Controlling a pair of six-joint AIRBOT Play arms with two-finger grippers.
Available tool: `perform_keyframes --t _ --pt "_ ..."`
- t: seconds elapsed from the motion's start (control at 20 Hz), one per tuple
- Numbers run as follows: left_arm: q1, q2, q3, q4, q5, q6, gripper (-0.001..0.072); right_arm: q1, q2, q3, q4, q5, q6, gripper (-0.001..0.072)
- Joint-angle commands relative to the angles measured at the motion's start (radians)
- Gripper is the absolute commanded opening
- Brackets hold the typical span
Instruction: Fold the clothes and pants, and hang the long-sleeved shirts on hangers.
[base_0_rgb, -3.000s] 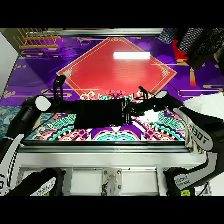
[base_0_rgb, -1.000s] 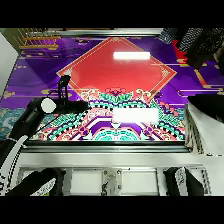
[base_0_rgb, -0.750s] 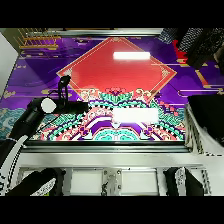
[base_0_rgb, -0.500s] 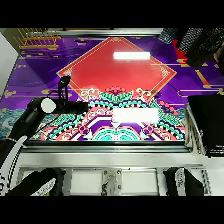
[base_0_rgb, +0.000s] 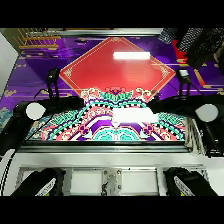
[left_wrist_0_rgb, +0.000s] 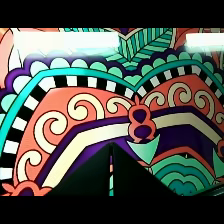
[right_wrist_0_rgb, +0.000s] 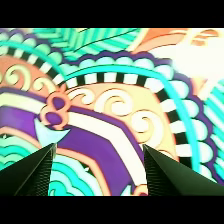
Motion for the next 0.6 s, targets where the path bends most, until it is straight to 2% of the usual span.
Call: perform_keyframes --t 0.0,0.05,0.1,0.15,0.2,0.55 --pt "-0.001 0.008 0.000 0.002 0.003 0.002 0.0008 0.137 -0.066 0.000 0.014 -0.041 -0.007 0.0581" --pt "-0.001 0.008 0.000 0.002 0.003 0.002 0.0008 0.137 -0.076 0.000 0.015 -0.042 -0.006 0.0579" --pt "-0.001 0.008 0.000 0.002 0.003 0.002 0.0008 0.137 -0.082 0.000 0.014 -0.042 -0.007 0.0543" --pt "-0.001 0.008 0.000 0.002 0.003 0.002 0.0008 0.136 -0.087 0.000 0.014 -0.042 -0.007 0.0181" --pt "-0.001 0.008 0.000 0.002 0.003 0.002 0.0008 0.136 -0.087 0.000 0.014 -0.042 -0.007 0.0015" --pt "-0.001 0.008 0.000 0.000 0.003 0.002 0.0008 0.136 -0.087 0.000 0.015 -0.023 -0.006 0.0014"
